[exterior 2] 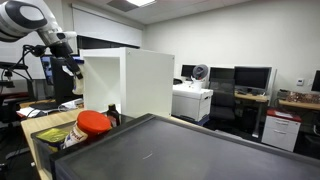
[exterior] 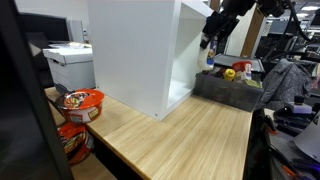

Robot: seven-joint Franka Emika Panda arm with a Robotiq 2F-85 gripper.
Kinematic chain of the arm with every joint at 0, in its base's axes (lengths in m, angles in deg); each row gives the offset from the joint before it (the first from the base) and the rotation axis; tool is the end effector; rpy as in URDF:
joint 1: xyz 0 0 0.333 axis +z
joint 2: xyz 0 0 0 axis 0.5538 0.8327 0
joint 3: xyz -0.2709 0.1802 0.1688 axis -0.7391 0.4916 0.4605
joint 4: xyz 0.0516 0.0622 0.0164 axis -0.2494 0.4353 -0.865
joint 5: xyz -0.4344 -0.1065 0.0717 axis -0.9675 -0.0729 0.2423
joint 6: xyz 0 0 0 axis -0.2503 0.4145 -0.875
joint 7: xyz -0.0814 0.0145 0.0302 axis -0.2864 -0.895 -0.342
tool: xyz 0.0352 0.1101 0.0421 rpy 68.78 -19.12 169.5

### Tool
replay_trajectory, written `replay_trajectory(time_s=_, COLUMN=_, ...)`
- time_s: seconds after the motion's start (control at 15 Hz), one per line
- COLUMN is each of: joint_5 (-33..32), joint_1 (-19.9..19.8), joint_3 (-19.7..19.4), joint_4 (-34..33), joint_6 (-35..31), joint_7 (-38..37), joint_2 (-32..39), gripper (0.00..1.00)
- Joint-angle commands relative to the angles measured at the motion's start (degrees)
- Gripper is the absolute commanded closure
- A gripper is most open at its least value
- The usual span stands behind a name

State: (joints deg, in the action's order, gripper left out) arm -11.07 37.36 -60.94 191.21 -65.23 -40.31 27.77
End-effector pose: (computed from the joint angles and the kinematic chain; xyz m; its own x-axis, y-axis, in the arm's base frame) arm 0.3950 0.1386 0.4489 0.8749 -0.2136 0.4346 -0.2526 -0.9670 0.0333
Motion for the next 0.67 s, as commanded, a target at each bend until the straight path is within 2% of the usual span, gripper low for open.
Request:
replay_trajectory(time_s=0.0, joint_5=-0.79, joint_1=-1.63, joint_3=2.77, joint_4=0.44, joint_6=-3.02, joint_7=-0.06, joint_2=0.57, gripper=0.42)
replay_trajectory(time_s=0.33, joint_5=-0.80, joint_1=-2.04, joint_3=4.76, joint_4=-0.37, joint_6=-2.39, joint_7=-0.23, joint_2=3.04, gripper=0.42)
replay_trajectory(time_s=0.6, joint_5=-1.94, joint_1=-3.76, joint_3=7.04, joint_4=-1.03, joint_6=-4.32, joint_7=-4.03, joint_2=5.42, gripper=0.42)
